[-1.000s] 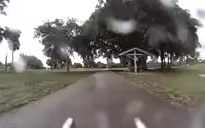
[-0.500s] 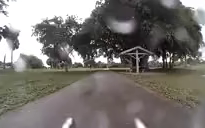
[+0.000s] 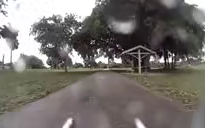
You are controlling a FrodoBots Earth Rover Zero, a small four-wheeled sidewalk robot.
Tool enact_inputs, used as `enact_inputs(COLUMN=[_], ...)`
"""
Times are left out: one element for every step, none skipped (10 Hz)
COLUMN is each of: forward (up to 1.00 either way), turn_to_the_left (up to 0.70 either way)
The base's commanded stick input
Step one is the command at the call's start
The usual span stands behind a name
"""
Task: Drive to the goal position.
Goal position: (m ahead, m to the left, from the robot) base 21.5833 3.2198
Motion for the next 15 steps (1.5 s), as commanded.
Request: enact_inputs(forward=[1.0, 1.0, 1.0, 1.0, 1.0, 1.0, 1.0, 1.0, 1.0, 1.0, 1.0, 1.0, 1.0, 1.0, 1.0], turn_to_the_left=[0.0, 0.0, 0.0, 0.0, 0.0, 0.0, -0.08, -0.38, -0.33, -0.09, 0.0, 0.0, 0.0, 0.0, 0.0])
